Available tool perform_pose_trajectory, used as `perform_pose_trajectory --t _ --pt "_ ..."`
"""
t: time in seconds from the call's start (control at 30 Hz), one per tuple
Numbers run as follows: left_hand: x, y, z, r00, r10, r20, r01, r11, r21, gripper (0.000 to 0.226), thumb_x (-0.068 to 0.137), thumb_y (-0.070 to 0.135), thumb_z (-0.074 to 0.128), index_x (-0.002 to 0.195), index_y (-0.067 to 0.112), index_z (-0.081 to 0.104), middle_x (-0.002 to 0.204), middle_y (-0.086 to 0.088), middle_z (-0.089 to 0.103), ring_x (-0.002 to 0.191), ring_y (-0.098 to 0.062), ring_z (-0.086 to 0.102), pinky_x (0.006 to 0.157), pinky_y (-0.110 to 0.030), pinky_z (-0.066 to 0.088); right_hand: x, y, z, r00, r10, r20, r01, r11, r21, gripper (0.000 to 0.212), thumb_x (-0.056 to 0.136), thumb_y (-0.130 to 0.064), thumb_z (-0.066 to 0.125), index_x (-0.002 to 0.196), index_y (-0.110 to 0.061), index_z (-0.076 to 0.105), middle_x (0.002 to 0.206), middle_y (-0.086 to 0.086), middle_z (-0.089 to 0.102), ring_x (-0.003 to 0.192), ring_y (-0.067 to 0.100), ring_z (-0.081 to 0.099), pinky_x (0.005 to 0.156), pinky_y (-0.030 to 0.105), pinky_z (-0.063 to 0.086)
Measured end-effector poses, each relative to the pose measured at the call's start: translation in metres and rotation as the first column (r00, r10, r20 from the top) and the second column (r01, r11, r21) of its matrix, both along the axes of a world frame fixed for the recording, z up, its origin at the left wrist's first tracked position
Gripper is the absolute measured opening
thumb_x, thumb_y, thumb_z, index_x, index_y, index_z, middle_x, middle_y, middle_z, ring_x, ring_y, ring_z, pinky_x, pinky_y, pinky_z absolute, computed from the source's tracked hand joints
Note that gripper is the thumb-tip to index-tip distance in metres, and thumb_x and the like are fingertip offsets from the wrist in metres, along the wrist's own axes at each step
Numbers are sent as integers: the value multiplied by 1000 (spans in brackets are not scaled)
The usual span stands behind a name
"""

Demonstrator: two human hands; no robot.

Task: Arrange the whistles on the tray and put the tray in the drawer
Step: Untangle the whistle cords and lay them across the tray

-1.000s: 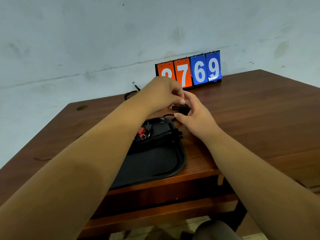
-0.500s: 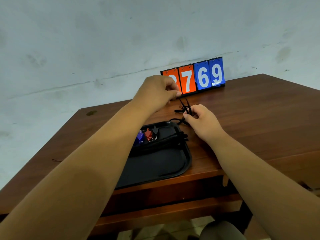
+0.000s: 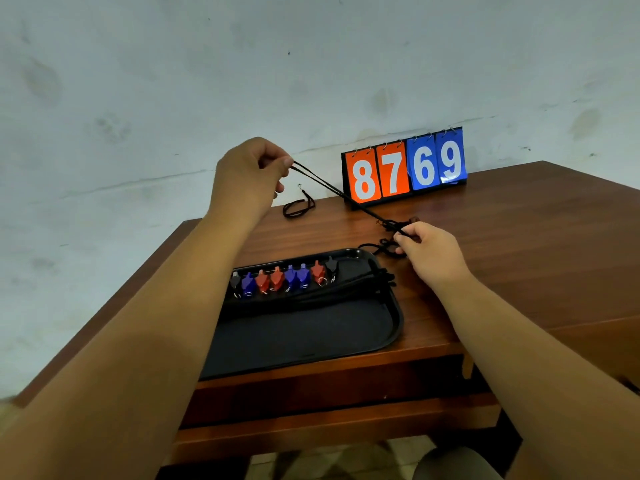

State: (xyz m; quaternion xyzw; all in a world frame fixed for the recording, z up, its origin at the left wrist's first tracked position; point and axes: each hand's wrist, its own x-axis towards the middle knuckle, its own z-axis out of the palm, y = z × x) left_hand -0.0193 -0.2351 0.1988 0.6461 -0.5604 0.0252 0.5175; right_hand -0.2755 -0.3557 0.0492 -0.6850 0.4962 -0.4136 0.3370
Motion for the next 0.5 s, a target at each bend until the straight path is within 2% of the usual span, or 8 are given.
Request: perform_pose_trajectory --t 0.07,0.13,0.2,0.27,0.33,0.4,0.5 --pt "10 5 -2 998 19 -54 -20 1000 -15 9 105 22 67 107 19 75 92 4 76 65 0 69 67 -22 61 0 1 1 1000 -1 -27 1 1000 -2 22 109 -30 65 127 -25 76 102 -12 77 98 2 70 98 32 58" --pt "21 11 -5 993 12 -115 -13 1000 -8 12 106 23 65 111 17 75 95 2 76 68 -2 69 67 -24 61 0 2 1 999 4 -44 -4 1000 -7 24 107 -31 67 129 -25 77 103 -13 77 100 2 71 100 33 58" --pt "32 18 -8 986 35 -166 -35 999 5 14 107 25 65 111 17 75 95 1 75 70 -6 69 60 -19 56 -1 4 2 998 15 -67 -17 999 -28 26 107 -32 68 131 -25 76 108 -12 77 102 3 71 99 31 57" --pt "46 27 -12 974 74 -212 -75 997 6 14 108 25 64 111 17 75 95 0 75 73 -9 68 56 -16 53 -1 7 3 994 15 -108 -22 998 -63 28 107 -33 68 134 -26 75 117 -10 77 108 7 69 102 35 58" --pt "61 35 -16 967 86 -240 -89 996 0 13 108 23 64 111 17 76 96 0 76 74 -9 68 66 -23 60 0 10 3 987 16 -161 -33 994 -105 30 107 -34 68 135 -25 75 126 -7 75 114 13 68 105 39 58" --pt "73 44 -20 962 98 -254 -100 995 6 15 108 22 63 112 16 76 94 1 74 74 -9 67 74 -30 63 2 11 3 975 30 -219 -64 987 -148 31 108 -34 67 136 -24 76 131 -4 74 120 16 67 106 35 54" --pt "87 59 -26 955 121 -271 -124 992 7 21 111 21 57 111 16 77 90 3 71 72 -8 64 75 -31 62 4 13 3 962 41 -269 -90 981 -174 31 108 -33 66 135 -22 76 134 -2 74 128 18 64 106 28 44"
